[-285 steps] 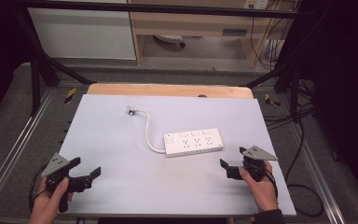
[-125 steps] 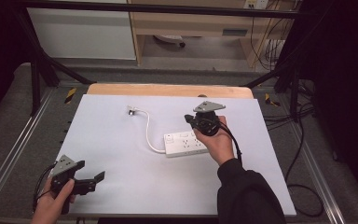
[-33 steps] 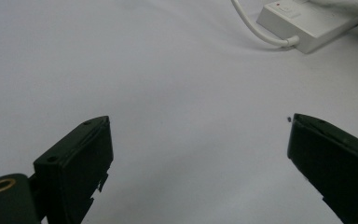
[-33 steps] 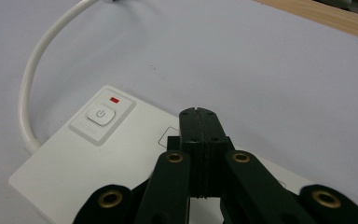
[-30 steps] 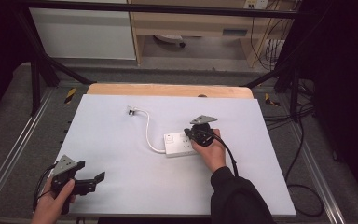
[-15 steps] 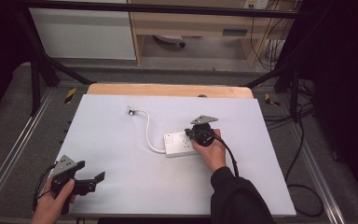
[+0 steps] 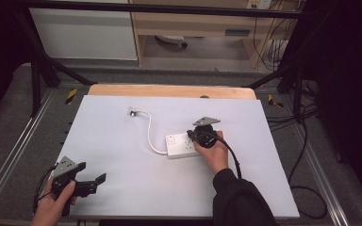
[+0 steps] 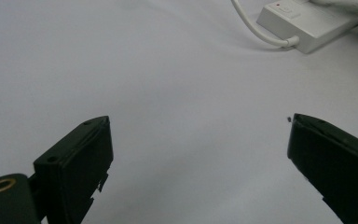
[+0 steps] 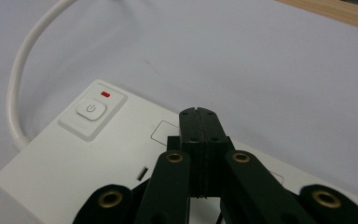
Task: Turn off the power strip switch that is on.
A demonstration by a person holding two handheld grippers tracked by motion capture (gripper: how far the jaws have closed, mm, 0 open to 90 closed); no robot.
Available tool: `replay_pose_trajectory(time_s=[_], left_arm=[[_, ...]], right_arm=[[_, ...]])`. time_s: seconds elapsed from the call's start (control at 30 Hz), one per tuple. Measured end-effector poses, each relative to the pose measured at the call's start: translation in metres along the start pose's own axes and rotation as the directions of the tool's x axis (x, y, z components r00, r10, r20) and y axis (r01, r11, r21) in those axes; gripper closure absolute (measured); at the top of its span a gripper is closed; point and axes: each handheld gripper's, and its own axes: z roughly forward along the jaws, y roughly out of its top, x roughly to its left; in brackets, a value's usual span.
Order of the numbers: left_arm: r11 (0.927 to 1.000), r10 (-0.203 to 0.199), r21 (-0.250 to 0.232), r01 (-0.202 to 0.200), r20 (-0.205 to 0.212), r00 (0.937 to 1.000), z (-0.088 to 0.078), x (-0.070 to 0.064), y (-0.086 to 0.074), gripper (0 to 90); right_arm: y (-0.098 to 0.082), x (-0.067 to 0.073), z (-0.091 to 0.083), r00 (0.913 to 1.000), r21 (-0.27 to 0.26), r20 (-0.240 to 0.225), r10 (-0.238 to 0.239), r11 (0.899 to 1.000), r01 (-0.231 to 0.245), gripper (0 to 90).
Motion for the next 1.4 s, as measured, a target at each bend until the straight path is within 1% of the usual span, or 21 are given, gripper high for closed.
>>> replay_pose_trajectory(time_s=[0.2, 0.33, 0.4, 0.6, 1.13, 1.4], left_arm=[[1.0000, 0.000, 0.000, 0.000, -0.001, 1.0000, 0.0000, -0.0001, -0.0001, 7.0], [1.0000, 0.001, 0.000, -0.001, 0.001, 1.0000, 0.0001, -0.0003, -0.0002, 6.9], [1.0000, 0.001, 0.001, -0.001, 0.000, 1.0000, 0.0001, -0.0003, -0.0001, 6.9], [1.0000, 0.000, 0.002, 0.000, 0.002, 1.0000, 0.0002, -0.0006, -0.0002, 7.0], [1.0000, 0.000, 0.002, 0.000, 0.005, 1.0000, 0.0002, -0.0005, -0.0002, 7.1], [1.0000, 0.001, 0.002, -0.001, 0.004, 1.0000, 0.0002, -0.0006, -0.0002, 7.1]], right_arm=[[-0.0011, 0.0030, 0.0020, 0.9999, -0.011, -0.011, 0.001, 1.000, -0.001, 90.0], [-0.0011, 0.0045, 0.0030, 0.9999, -0.013, -0.008, -0.009, 1.000, 0.009, 90.0], [-0.0014, 0.0042, 0.0026, 0.9999, -0.013, -0.011, -0.006, 1.000, 0.006, 90.0], [-0.0043, 0.0039, 0.0024, 0.9999, -0.034, -0.013, 0.004, 0.999, -0.004, 90.0], [-0.0054, 0.0044, 0.0027, 0.9999, -0.042, -0.010, 0.014, 0.999, -0.014, 90.0], [-0.0055, 0.0044, 0.0029, 0.9999, -0.044, -0.010, 0.010, 0.999, -0.011, 90.0]])
